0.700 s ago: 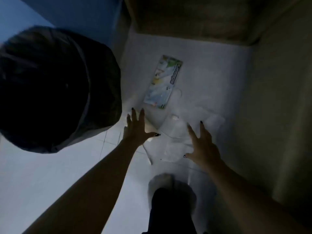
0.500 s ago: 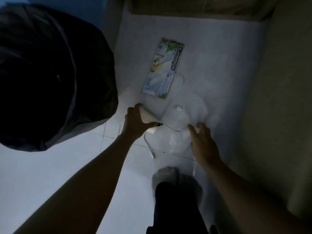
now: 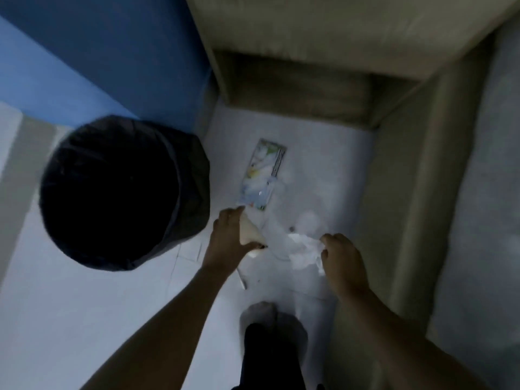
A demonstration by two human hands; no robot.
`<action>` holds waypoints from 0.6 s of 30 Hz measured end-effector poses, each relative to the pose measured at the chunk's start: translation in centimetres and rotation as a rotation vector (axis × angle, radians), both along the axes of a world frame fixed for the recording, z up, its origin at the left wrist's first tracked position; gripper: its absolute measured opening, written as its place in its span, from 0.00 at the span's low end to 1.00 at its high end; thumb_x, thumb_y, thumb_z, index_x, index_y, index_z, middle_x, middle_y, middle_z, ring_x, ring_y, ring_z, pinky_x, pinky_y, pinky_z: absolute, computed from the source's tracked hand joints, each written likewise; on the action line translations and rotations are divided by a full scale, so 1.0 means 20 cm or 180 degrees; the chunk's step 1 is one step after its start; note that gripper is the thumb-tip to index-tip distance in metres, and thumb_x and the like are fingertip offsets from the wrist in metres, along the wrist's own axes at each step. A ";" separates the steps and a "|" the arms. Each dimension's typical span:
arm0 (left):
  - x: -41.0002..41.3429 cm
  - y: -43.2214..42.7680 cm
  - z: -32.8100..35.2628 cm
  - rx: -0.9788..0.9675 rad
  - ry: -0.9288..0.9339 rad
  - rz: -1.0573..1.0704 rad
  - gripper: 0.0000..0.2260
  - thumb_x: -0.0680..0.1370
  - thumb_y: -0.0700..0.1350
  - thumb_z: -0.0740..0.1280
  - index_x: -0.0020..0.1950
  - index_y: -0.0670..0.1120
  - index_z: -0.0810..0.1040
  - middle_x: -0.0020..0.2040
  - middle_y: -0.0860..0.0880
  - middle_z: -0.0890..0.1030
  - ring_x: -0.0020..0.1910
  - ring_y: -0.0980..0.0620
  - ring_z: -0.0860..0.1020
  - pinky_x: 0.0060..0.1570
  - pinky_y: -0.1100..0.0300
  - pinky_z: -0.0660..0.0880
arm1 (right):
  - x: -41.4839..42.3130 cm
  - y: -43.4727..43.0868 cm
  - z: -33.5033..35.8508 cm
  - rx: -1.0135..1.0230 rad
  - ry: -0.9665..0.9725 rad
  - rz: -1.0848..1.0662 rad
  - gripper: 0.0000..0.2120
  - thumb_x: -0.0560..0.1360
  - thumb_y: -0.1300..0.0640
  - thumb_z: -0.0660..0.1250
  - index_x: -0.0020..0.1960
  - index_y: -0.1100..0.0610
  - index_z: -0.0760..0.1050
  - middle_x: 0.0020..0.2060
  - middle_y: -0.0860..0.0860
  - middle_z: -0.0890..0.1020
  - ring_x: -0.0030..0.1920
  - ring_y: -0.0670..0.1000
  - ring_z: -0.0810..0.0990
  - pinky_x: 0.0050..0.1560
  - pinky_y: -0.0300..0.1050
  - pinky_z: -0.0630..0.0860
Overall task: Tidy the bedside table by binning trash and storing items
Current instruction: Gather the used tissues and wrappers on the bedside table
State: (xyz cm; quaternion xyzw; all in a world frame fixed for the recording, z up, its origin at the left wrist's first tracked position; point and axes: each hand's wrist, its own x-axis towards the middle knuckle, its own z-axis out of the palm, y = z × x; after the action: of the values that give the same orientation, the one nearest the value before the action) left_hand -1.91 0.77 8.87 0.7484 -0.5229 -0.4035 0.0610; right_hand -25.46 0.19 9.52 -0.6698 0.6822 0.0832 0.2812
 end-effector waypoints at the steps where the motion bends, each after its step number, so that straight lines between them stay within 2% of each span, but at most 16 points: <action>1: -0.02 -0.03 0.13 -0.0057 -0.0006 -0.0118 0.47 0.57 0.57 0.81 0.71 0.45 0.67 0.64 0.43 0.71 0.61 0.44 0.72 0.61 0.48 0.73 | -0.01 -0.05 0.14 -0.0012 -0.0001 -0.0098 0.09 0.70 0.69 0.66 0.48 0.63 0.80 0.41 0.60 0.81 0.42 0.61 0.81 0.41 0.47 0.77; 4: -0.08 -0.12 0.56 -0.0103 0.0103 -0.0317 0.46 0.60 0.57 0.80 0.73 0.45 0.65 0.68 0.44 0.70 0.64 0.44 0.71 0.64 0.51 0.71 | -0.04 -0.16 0.56 -0.0047 -0.0102 -0.0447 0.11 0.70 0.69 0.66 0.51 0.62 0.81 0.43 0.60 0.83 0.43 0.60 0.83 0.43 0.47 0.78; 6: -0.10 -0.17 0.86 -0.0168 0.0113 -0.0479 0.45 0.62 0.58 0.78 0.74 0.47 0.64 0.69 0.46 0.69 0.67 0.45 0.70 0.66 0.52 0.70 | -0.04 -0.23 0.88 0.0099 -0.0106 -0.0473 0.15 0.74 0.66 0.63 0.58 0.58 0.79 0.50 0.57 0.83 0.50 0.56 0.82 0.50 0.45 0.77; 8: -0.10 -0.21 1.07 -0.0396 -0.0047 -0.0634 0.47 0.59 0.60 0.78 0.73 0.49 0.64 0.67 0.46 0.72 0.64 0.44 0.74 0.62 0.52 0.73 | -0.03 -0.27 1.16 0.0404 -0.0050 -0.0444 0.16 0.76 0.62 0.61 0.62 0.54 0.76 0.55 0.54 0.81 0.56 0.53 0.80 0.54 0.42 0.74; 9: -0.09 -0.27 1.20 -0.0543 -0.0090 -0.0703 0.48 0.56 0.61 0.78 0.72 0.50 0.63 0.64 0.46 0.74 0.61 0.43 0.77 0.59 0.52 0.75 | -0.03 -0.32 1.32 0.0381 -0.0021 -0.0437 0.16 0.75 0.61 0.63 0.61 0.54 0.77 0.55 0.54 0.81 0.56 0.52 0.81 0.53 0.41 0.74; 10: -0.07 -0.36 1.33 -0.0686 -0.0094 -0.0773 0.49 0.55 0.61 0.78 0.71 0.52 0.61 0.64 0.46 0.75 0.60 0.43 0.77 0.57 0.53 0.75 | -0.03 -0.39 1.45 0.0185 -0.0055 -0.0430 0.14 0.71 0.61 0.68 0.57 0.54 0.79 0.50 0.54 0.83 0.52 0.51 0.82 0.50 0.38 0.74; 12: -0.08 -0.51 1.54 -0.0780 -0.0136 -0.0932 0.48 0.60 0.62 0.75 0.72 0.56 0.53 0.70 0.49 0.68 0.67 0.45 0.71 0.64 0.54 0.71 | -0.04 -0.50 1.61 -0.0004 -0.0151 -0.0528 0.15 0.60 0.63 0.77 0.46 0.55 0.83 0.33 0.50 0.81 0.37 0.46 0.84 0.38 0.28 0.70; 13: -0.08 -0.61 1.67 -0.0769 -0.0102 -0.0975 0.46 0.64 0.62 0.73 0.74 0.57 0.50 0.72 0.50 0.63 0.70 0.46 0.66 0.67 0.55 0.67 | -0.04 -0.58 1.71 -0.0091 -0.0246 -0.0623 0.15 0.60 0.64 0.77 0.47 0.55 0.84 0.32 0.49 0.80 0.37 0.46 0.84 0.36 0.27 0.67; 16: -0.10 -0.89 1.94 -0.0960 -0.0134 -0.0960 0.43 0.69 0.61 0.70 0.77 0.52 0.52 0.73 0.51 0.60 0.72 0.47 0.62 0.69 0.55 0.64 | -0.01 -0.82 2.01 -0.0230 -0.0383 -0.0688 0.20 0.74 0.63 0.63 0.65 0.52 0.75 0.52 0.54 0.83 0.53 0.50 0.81 0.46 0.32 0.69; 18: -0.12 -1.09 2.10 -0.1185 -0.0134 -0.0892 0.42 0.69 0.61 0.71 0.76 0.51 0.55 0.73 0.50 0.61 0.71 0.48 0.63 0.67 0.56 0.65 | -0.03 -1.01 2.16 -0.0421 -0.0456 -0.0828 0.19 0.75 0.63 0.60 0.65 0.55 0.74 0.55 0.54 0.82 0.54 0.52 0.80 0.48 0.37 0.72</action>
State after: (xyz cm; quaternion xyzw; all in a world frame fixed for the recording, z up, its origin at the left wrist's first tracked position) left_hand -4.29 -21.09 50.93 0.6526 -0.6882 -0.2890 0.1305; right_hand -25.98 -20.07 52.68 -0.5970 0.7454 -0.0470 0.2929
